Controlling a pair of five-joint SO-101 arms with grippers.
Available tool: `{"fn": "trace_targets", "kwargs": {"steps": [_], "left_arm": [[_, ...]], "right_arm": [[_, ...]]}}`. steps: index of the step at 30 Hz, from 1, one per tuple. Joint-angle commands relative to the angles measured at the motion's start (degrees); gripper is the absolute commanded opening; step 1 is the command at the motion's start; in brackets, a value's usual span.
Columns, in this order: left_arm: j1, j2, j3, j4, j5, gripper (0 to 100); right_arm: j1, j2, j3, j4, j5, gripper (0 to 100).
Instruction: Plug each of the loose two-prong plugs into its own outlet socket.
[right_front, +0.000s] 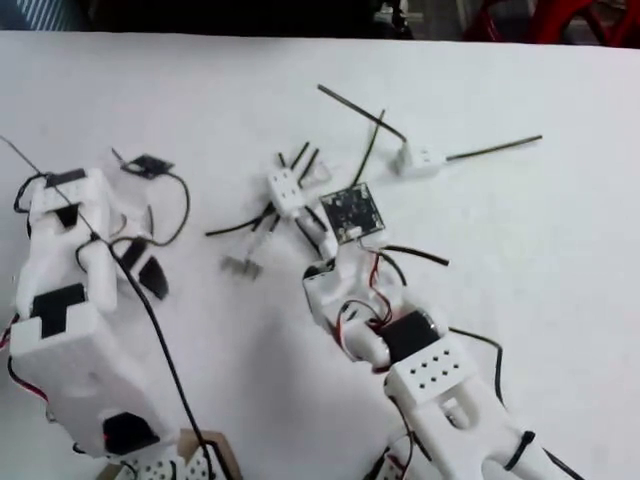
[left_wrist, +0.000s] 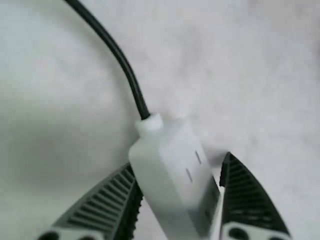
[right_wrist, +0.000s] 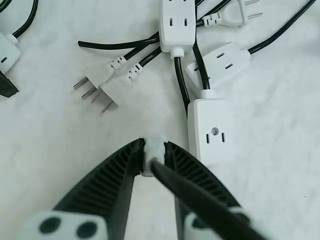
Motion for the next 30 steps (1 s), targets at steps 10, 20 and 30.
{"fn": "trace_targets", "kwargs": {"steps": [10, 20, 30], "left_arm": [[-2.95, -8.48, -4.57, -0.97, -0.79, 24], [-8.31, -10.95, -10.20, 1.93, -1.41, 29], [-5.23, -17.98, -4.22, 5.36, -1.49, 31]], "right_arm": [[0.13, -0.66, -0.62, -1.01, -0.09, 1.6], [0.13, -0.66, -0.62, -0.92, -0.09, 1.6], [0.13, -0.66, -0.62, -0.84, -0.09, 1.6]]}}
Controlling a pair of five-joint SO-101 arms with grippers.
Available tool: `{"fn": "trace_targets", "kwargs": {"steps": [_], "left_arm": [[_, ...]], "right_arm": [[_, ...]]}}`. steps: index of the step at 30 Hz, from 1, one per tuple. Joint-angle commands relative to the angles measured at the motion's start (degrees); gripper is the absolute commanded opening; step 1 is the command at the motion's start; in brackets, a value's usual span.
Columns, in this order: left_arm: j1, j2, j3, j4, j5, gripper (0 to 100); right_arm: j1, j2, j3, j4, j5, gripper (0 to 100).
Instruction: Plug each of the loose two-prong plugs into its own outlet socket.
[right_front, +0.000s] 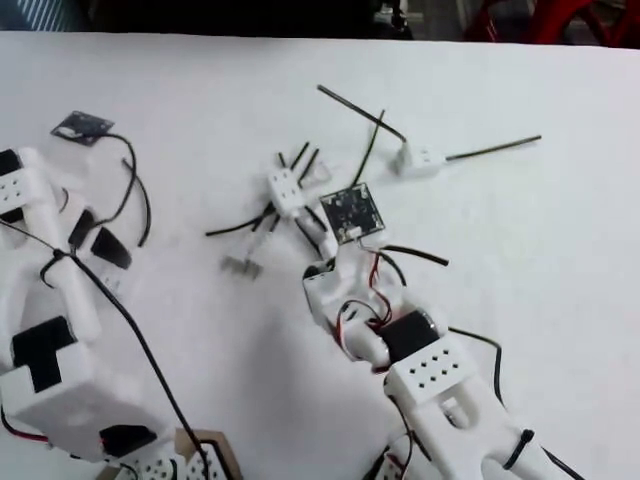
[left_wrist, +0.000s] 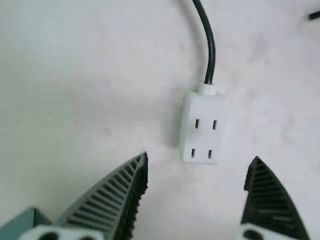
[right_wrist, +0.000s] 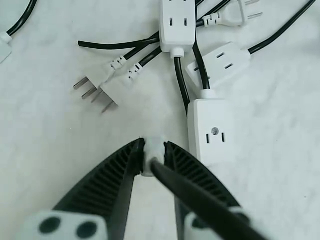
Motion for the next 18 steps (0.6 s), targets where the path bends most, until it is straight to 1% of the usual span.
{"fn": "trace_targets", "kwargs": {"steps": [1, 5, 7, 9, 13, 15, 18], "left_arm": [[1.98, -3.47, 4.75, -4.66, -0.62, 31], [1.98, 0.04, 12.40, -14.51, -0.62, 31], [1.80, 2.51, 14.77, -18.55, -2.20, 31], [1.71, 4.88, 15.65, -21.45, -2.99, 26], [2.95, 7.25, 15.56, -22.77, -3.34, 11], [4.53, 6.90, 16.26, -22.68, -3.34, 7], [7.87, 5.05, 17.93, -22.15, -3.34, 5]], "right_arm": [[0.13, -0.66, -0.62, -0.84, -0.09, 1.7], [0.13, -0.66, -0.62, -0.84, -0.09, 1.7], [0.13, -0.66, -0.62, -0.84, 0.00, 1.7], [0.13, -0.66, -0.62, -0.84, 0.00, 1.7], [0.40, -0.66, -0.62, -0.84, 0.00, 1.7], [0.48, -0.66, -0.62, -0.84, 0.00, 1.7], [0.48, -0.84, -0.62, -0.84, 0.00, 1.7]]}}
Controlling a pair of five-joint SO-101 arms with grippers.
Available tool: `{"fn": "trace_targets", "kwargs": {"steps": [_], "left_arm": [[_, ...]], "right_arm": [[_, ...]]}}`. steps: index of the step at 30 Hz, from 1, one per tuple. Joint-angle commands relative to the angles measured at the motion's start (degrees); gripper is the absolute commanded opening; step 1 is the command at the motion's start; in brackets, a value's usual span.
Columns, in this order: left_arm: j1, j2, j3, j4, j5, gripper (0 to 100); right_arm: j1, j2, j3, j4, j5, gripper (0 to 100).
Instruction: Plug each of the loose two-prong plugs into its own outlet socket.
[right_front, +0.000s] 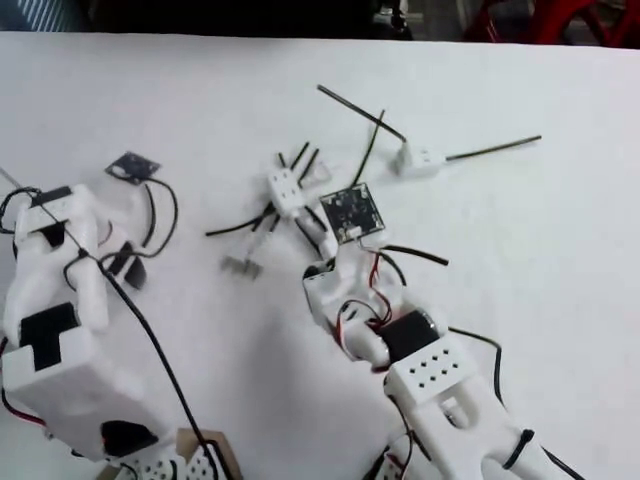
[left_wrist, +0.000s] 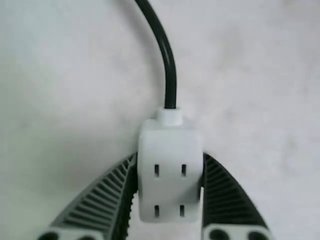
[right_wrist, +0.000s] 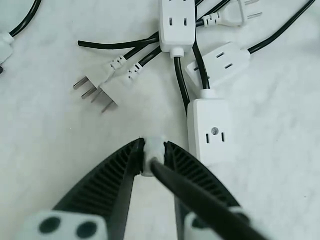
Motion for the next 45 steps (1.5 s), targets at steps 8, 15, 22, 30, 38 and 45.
{"fn": "trace_targets", "kwargs": {"steps": [8, 15, 22, 30, 38, 45], "left_arm": [[16.22, -15.69, 10.90, -2.11, -0.26, 5], [23.25, -22.81, 14.42, -2.20, 8.53, 15], [22.55, -23.43, 14.07, -1.41, 14.51, 30], [20.88, -33.36, 13.80, 4.40, 13.98, 30], [6.29, -52.62, 19.43, 4.84, 18.29, 29], [-4.88, -60.79, 29.36, 4.57, 19.87, 29]], "right_arm": [[0.57, -1.10, -0.62, -0.84, 0.00, 1.7], [0.57, -1.10, -0.62, -0.84, 0.00, 1.7], [0.57, -0.84, -0.53, -0.84, 0.00, 1.7], [0.48, -0.75, -0.53, -0.75, 0.09, 1.7], [-4.97, -0.66, -3.43, -0.75, 2.90, 1.7], [-17.98, -0.04, -9.41, -1.27, 4.13, 1.7]]}}
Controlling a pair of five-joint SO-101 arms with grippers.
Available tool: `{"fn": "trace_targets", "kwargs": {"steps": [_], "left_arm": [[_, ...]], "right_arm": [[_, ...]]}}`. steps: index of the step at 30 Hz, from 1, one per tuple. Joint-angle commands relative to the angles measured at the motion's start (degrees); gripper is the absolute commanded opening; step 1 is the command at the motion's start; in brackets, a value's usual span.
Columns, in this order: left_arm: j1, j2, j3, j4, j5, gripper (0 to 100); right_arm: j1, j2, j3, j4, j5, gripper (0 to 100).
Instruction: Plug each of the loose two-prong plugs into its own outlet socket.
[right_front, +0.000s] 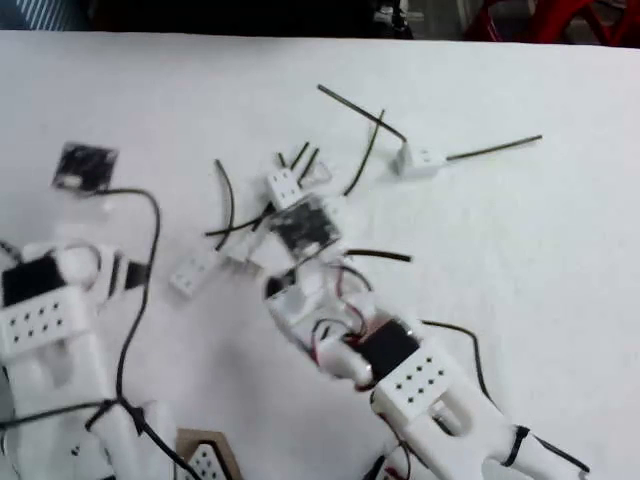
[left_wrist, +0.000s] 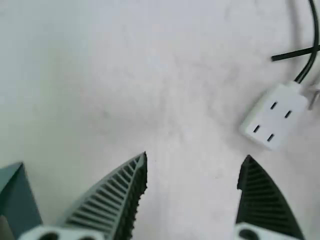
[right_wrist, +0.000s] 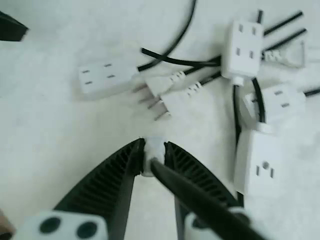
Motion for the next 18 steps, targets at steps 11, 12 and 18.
{"fn": "trace_targets", "kwargs": {"steps": [11, 12, 18], "left_arm": [[-9.27, -5.93, 20.04, -13.54, 12.48, 29], [-9.27, -5.93, 20.48, -14.07, 12.84, 29], [-10.95, -5.93, 22.68, -17.49, 13.19, 29]], "right_arm": [[-12.62, 27.91, -21.27, -8.66, 6.15, 1.7], [-12.62, 30.46, -22.95, -9.10, 7.21, 1.7], [-12.53, 44.62, -33.23, -10.86, 11.16, 1.7]]}}
